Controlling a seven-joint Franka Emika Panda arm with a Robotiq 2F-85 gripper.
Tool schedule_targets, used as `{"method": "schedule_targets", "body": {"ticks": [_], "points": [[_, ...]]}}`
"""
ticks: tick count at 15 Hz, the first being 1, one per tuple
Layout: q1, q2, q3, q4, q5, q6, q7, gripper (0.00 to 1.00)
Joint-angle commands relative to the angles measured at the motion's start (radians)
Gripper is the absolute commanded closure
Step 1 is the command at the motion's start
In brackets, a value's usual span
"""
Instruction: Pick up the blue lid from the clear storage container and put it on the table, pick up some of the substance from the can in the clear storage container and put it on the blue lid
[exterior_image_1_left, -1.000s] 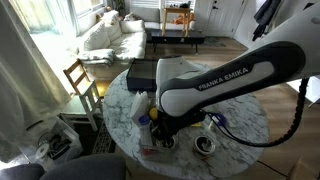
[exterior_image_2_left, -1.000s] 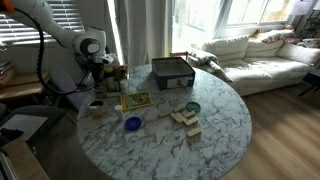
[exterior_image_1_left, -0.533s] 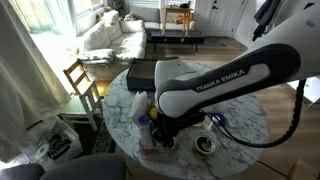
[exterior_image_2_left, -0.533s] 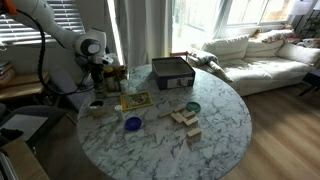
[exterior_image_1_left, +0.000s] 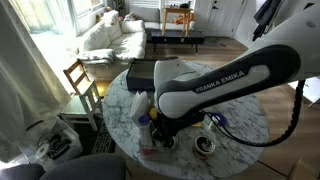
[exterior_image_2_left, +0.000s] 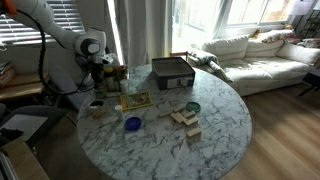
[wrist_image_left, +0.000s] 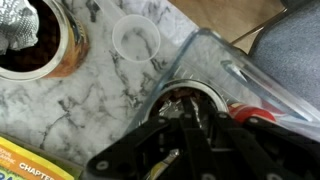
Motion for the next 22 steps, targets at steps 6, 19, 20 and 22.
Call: {"method": "schedule_targets", "body": {"ticks": [6, 19, 20, 22], "points": [[0.039, 0.015, -0.027, -0.016, -0.049, 0.048, 0.006, 0.72], [0.053, 0.012, -0.023, -0.065, -0.099, 0.173, -0.025, 0.81], [0.055, 0.012, -0.023, -0.070, -0.105, 0.187, -0.033, 0.81], [0.056, 0.011, -0.021, -0.079, -0.110, 0.212, -0.053, 0.77]]}}
